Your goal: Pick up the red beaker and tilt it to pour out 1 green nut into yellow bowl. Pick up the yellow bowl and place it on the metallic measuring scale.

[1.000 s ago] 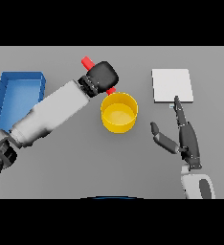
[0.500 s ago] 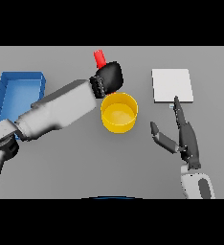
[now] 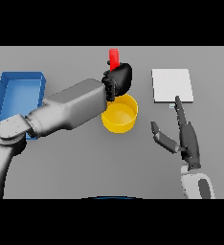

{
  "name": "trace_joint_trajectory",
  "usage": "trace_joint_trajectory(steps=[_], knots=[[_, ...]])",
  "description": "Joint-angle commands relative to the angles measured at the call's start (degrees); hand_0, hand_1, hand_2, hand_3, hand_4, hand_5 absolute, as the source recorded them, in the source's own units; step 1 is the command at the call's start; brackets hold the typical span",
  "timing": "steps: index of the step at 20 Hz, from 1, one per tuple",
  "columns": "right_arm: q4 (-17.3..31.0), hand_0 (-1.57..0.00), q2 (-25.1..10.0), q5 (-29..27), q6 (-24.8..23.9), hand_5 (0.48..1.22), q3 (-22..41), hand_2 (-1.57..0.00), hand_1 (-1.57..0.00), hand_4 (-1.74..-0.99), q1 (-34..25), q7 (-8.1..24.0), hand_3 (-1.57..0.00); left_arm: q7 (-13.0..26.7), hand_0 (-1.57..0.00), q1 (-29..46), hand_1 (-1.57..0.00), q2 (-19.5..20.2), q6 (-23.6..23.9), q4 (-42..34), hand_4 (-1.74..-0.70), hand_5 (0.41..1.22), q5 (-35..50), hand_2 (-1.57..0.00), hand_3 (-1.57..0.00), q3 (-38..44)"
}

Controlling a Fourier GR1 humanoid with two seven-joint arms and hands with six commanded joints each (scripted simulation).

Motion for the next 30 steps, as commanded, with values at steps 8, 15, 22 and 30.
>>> trace_joint_trajectory(steps=[8, 15, 22, 30], knots=[[0.1, 0.00, -0.5, -1.5, 1.0, 0.659, -0.5, 0.00, 0.00, -1.156, -0.7, -2.1, 0.00, -2.7, -1.57, -12.8, -1.57, 3.2, 3.1, 7.1, -1.73, 1.221, 3.2, -1.57, -1.37, 1.6], [0.7, 0.00, 0.0, 0.4, -0.1, 0.641, 0.3, 0.00, 0.00, -1.146, -1.2, -1.6, 0.00, 1.2, -1.57, -20.5, -1.57, 9.1, 6.5, 25.1, -1.73, 1.221, 23.0, -1.57, -1.47, 20.5], [1.6, 0.00, 0.6, -3.7, 2.4, 0.625, -0.1, 0.00, 0.00, -1.083, -2.0, -3.2, 0.00, 5.9, -1.57, -14.8, -1.57, 18.9, 12.3, 35.6, -1.74, 1.221, 49.1, -1.57, -1.48, 39.5], [2.2, 0.00, -0.6, -4.6, 4.0, 0.672, -0.2, 0.00, 0.00, -1.165, -2.5, -3.6, 0.00, 15.8, -1.57, -2.7, -1.57, 23.5, 22.1, 39.6, -1.74, 1.221, 67.0, -1.57, -1.56, 48.2]])
